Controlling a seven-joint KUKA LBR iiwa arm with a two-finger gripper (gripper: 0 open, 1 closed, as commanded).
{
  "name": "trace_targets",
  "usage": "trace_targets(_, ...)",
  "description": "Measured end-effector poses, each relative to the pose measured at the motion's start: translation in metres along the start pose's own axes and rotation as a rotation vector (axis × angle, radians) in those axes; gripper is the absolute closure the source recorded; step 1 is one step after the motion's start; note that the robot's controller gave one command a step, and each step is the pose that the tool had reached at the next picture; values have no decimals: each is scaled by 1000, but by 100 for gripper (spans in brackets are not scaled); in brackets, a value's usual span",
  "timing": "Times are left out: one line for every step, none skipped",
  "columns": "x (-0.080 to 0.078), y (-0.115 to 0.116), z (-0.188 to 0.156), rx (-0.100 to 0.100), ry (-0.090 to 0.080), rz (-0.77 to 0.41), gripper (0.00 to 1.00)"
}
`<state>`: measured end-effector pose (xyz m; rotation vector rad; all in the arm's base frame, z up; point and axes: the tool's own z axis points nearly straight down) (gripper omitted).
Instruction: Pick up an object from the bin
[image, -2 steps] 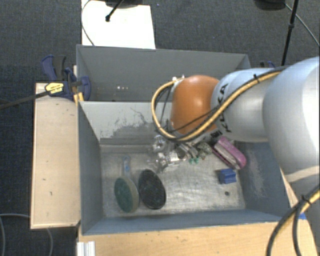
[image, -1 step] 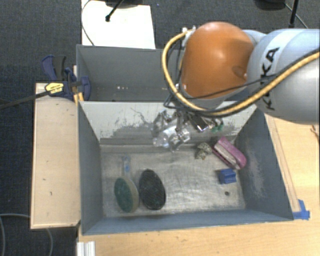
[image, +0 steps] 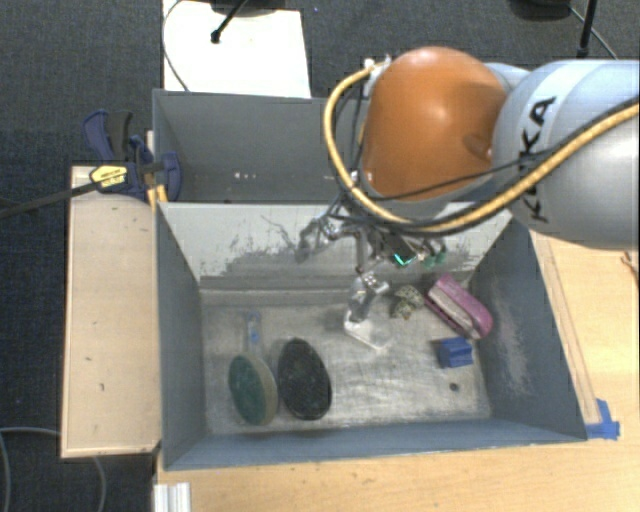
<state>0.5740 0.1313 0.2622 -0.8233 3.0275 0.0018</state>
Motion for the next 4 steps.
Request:
trace_targets(28,95,150,-4,4,-468,0)
trace_targets(24,122,181,3,19,-959,0)
trace_targets(24,121,181,4,16,-951,100)
trace_targets(18,131,56,2,-6,-902,100)
